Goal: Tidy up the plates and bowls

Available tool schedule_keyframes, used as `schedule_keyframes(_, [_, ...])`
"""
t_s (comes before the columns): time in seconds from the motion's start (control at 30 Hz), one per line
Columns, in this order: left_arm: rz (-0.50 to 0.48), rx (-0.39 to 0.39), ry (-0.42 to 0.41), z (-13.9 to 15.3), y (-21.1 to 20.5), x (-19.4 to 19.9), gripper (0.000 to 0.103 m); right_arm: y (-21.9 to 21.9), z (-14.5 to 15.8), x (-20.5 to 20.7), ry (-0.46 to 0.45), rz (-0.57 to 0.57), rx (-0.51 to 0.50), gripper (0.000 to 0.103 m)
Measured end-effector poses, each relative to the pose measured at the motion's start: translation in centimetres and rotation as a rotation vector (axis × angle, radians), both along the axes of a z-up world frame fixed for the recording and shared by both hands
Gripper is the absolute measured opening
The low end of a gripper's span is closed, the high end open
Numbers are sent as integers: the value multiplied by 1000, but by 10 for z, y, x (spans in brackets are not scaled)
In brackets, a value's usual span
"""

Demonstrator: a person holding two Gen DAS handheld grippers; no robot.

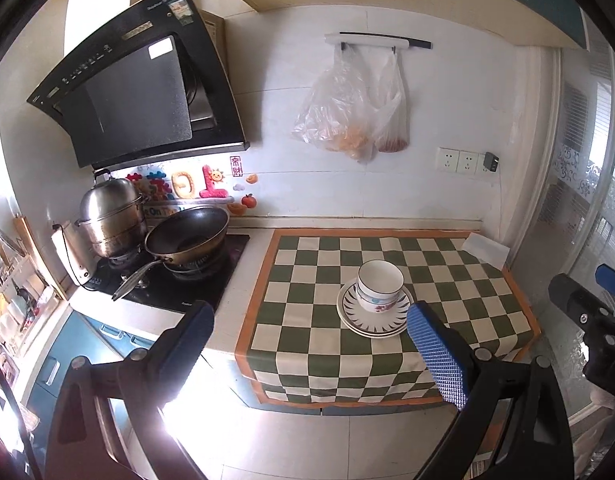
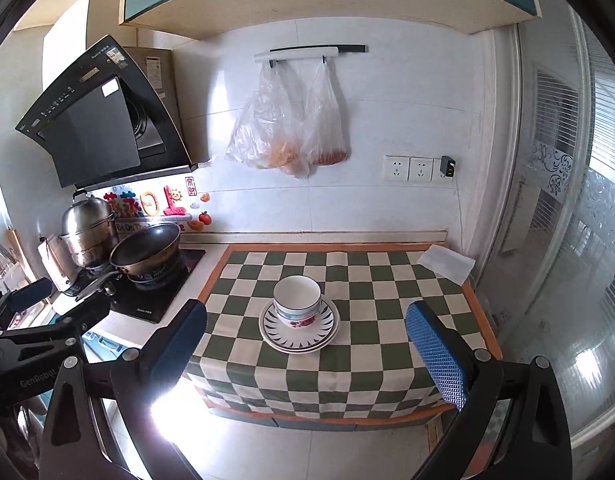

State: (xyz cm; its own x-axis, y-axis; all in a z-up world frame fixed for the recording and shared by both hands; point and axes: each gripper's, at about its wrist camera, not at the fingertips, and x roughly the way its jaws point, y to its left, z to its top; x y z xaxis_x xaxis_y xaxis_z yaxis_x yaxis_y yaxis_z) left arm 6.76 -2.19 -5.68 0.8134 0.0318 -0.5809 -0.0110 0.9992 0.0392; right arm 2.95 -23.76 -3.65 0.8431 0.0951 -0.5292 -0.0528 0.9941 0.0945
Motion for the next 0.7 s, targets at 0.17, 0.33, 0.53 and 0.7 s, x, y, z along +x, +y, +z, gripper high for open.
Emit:
schedule_keyframes(0.17, [12,-5,0,-2,5,-11,99,9,-4,-6,15,5,1,102])
schedule_keyframes(0.33, [16,-9,1,-4,6,-20,99,11,-8,-11,20,4,0,102])
schedule_keyframes(0.53, [15,-13,7,-6,7,-26,99,11,-9,-14,29,7,-4,102])
schedule_keyframes(0.7, [14,-22,9,-7,7,-31,99,9,-11,-17,38,4,-7,102])
